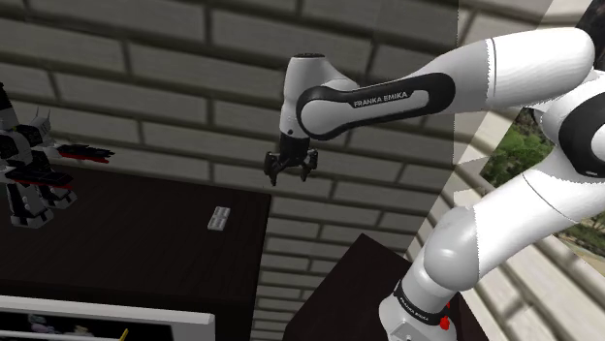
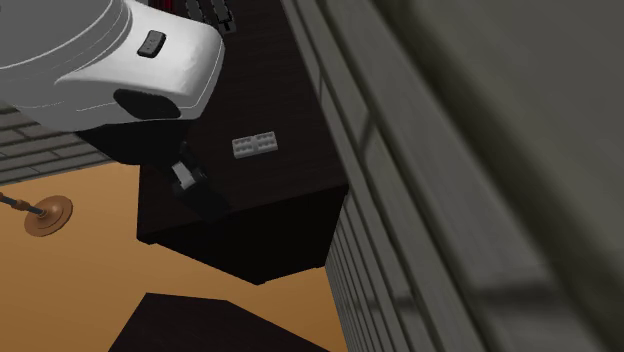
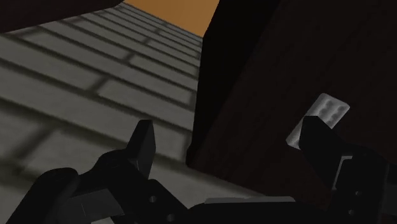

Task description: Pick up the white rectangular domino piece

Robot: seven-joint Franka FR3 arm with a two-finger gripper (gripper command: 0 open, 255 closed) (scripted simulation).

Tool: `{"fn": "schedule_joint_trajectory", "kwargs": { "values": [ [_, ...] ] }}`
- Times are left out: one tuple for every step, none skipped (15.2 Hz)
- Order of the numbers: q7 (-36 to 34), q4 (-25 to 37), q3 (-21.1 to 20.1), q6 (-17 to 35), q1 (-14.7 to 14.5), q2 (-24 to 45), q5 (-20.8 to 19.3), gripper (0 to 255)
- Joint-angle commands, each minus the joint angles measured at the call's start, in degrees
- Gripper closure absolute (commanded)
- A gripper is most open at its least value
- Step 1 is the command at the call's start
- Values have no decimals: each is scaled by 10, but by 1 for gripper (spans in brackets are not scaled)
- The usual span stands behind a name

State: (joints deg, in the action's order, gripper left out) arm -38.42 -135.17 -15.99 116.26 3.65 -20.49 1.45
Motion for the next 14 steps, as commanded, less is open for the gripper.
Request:
{"fn": "schedule_joint_trajectory", "kwargs": {
  "values": [
    [-40,19,-16,29,5,50,-5,0],
    [-59,29,-22,41,7,73,-9,0],
    [-78,39,-27,52,9,96,-13,0],
    [-97,49,-32,63,10,119,-19,0],
    [-116,61,-37,73,11,142,-25,0],
    [-135,73,-40,82,12,165,-32,0],
    [-155,86,-43,91,12,189,-40,0],
    [-174,100,-45,99,11,213,-47,0],
    [-192,115,-46,106,10,237,-56,0],
    [-211,131,-46,112,8,261,-64,0],
    [-229,147,-45,118,5,285,-72,0],
    [-246,164,-43,123,2,308,-80,0],
    [-263,182,-41,127,-2,332,-87,0],
    [-278,200,-37,131,-7,355,-94,0]
  ]
}}
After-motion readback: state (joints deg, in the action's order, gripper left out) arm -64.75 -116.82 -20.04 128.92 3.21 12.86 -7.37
